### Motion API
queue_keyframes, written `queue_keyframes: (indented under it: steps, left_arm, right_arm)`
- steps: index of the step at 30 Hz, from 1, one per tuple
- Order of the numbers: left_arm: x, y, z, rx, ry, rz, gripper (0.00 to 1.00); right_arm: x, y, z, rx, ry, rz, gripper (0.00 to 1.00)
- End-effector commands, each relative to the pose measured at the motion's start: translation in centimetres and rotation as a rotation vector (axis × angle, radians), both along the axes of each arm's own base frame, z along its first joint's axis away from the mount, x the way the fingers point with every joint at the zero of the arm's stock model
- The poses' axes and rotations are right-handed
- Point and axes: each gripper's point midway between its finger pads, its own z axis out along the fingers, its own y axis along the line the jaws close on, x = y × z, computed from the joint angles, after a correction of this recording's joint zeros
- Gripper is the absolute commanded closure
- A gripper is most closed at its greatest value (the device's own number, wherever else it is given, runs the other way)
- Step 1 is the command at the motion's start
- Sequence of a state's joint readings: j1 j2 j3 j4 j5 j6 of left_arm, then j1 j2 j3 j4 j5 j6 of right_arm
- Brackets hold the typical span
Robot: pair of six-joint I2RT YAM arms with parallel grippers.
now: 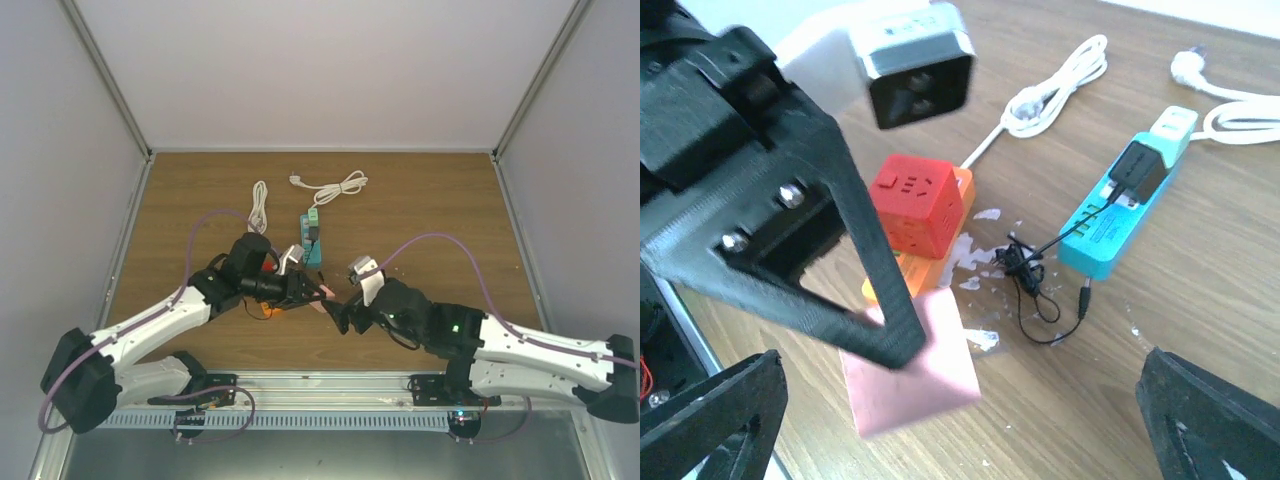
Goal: Insert the plug
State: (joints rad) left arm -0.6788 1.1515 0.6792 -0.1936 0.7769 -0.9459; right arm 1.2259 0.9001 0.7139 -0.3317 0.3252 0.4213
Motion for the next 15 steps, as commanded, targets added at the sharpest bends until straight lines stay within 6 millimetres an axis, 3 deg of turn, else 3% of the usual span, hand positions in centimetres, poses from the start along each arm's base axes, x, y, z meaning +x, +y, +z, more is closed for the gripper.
queue_keyframes:
  steps: [1,4,8,15]
  left_arm:
    - [2.0,1.1,3.2,0.002,-0.117,0.142,1.00]
    - [2.5,2.0,3.7,0.011,-0.102,0.197,1.00]
    - [2.6,2.7,3.5,0.049,-0.063,0.208,1.00]
    - [2.7,3.3,3.0,0.084,-0.010,0.221,1.00]
  right_arm:
    - [0.0,-1.5,0.4,0.048,0.003,-0.056,0.05]
    - [-0.1,-1.6,-1.2,-0.039,0.003,-0.061,0.13]
    - [-1.2,-1.0,-3.5,-0.241,-0.091,-0.112,0.10]
    - [-3.3,2.2,-3.0,-0.477,-0.374,-0.181,0.07]
